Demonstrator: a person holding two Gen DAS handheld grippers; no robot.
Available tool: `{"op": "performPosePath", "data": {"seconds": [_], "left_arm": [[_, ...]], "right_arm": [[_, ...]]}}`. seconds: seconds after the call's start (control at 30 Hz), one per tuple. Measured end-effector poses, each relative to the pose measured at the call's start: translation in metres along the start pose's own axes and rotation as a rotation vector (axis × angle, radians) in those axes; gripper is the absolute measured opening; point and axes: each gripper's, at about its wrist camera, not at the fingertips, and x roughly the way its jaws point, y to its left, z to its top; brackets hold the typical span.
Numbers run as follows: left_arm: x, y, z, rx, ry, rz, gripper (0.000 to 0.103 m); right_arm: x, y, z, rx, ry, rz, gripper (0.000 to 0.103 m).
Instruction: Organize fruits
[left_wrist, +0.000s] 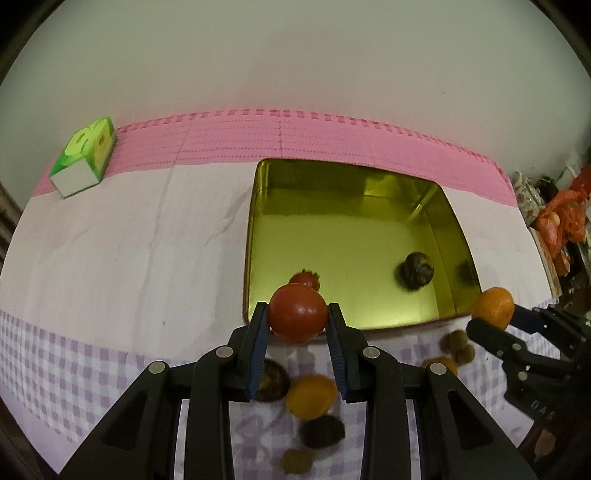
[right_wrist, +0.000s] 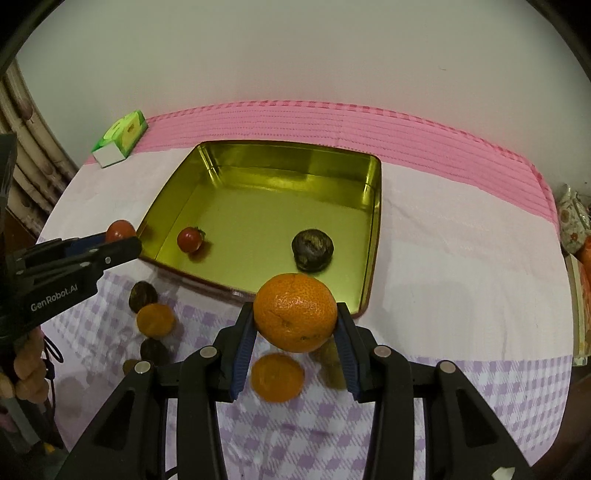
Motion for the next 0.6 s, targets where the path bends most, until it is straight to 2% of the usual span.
{"op": "performPosePath", "data": {"seconds": [0.2, 0.6], "left_arm": [[0.015, -0.008, 0.016, 0.004, 0.009, -0.006, 0.032], [0.043, -0.014, 0.014, 0.015, 0.062, 0.02, 0.032]], "right_arm": [[0.013, -0.005, 0.014, 0.021, 0.005, 0.01, 0.039], [0.042, -0.002, 0.023, 0.004, 0.057, -0.002, 0.039]]}}
